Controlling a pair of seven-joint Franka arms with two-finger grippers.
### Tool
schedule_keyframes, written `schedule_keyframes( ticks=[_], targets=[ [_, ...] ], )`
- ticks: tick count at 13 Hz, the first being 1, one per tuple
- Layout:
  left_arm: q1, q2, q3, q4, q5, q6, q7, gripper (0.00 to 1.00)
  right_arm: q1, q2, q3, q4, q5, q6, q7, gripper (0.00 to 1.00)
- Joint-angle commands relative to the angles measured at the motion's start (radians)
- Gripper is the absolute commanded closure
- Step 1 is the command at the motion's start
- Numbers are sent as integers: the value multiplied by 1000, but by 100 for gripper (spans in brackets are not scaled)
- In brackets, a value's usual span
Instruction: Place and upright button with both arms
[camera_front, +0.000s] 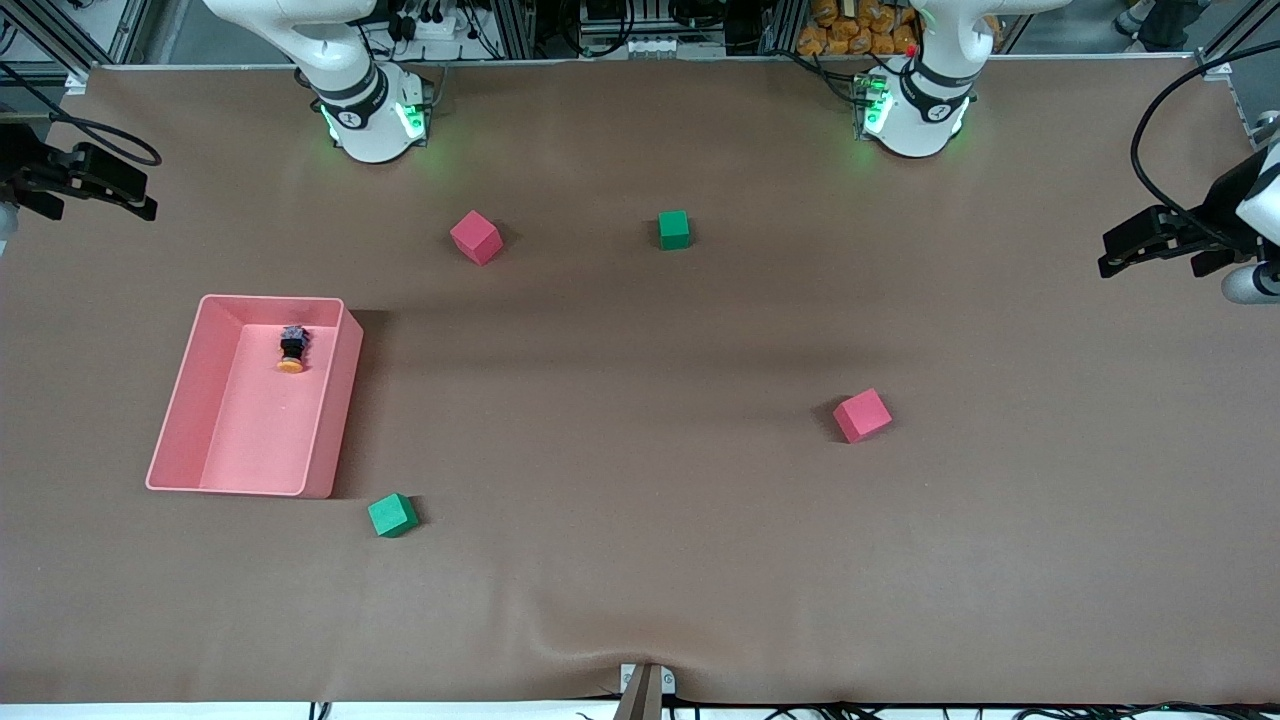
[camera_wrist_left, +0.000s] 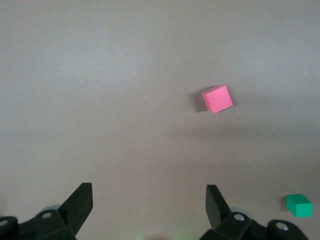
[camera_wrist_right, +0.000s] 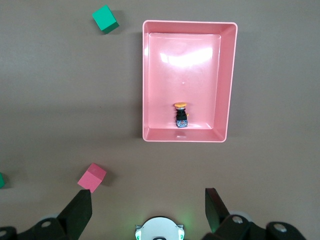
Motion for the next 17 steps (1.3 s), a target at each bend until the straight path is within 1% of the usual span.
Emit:
schedule_keyframes(
  ticks=[1, 6, 9, 13, 17],
  targets=[
    [10, -2, -3, 6, -12, -7, 24, 0, -15, 18, 7, 30, 23, -22, 6, 0],
    [12, 0, -3, 6, -4, -7, 21, 0, -16, 18, 7, 27, 23, -23, 3, 0],
    [10, 0, -3, 8, -4, -7, 22, 0, -18, 18, 5, 21, 23, -48, 2, 0],
    [12, 0, -5, 8, -5, -7, 24, 0, -21, 16, 2, -2, 23, -53, 0, 0],
    [12, 0, -3, 8, -5, -7, 24, 0, -65, 18, 2, -54, 23, -37, -3, 0]
  ],
)
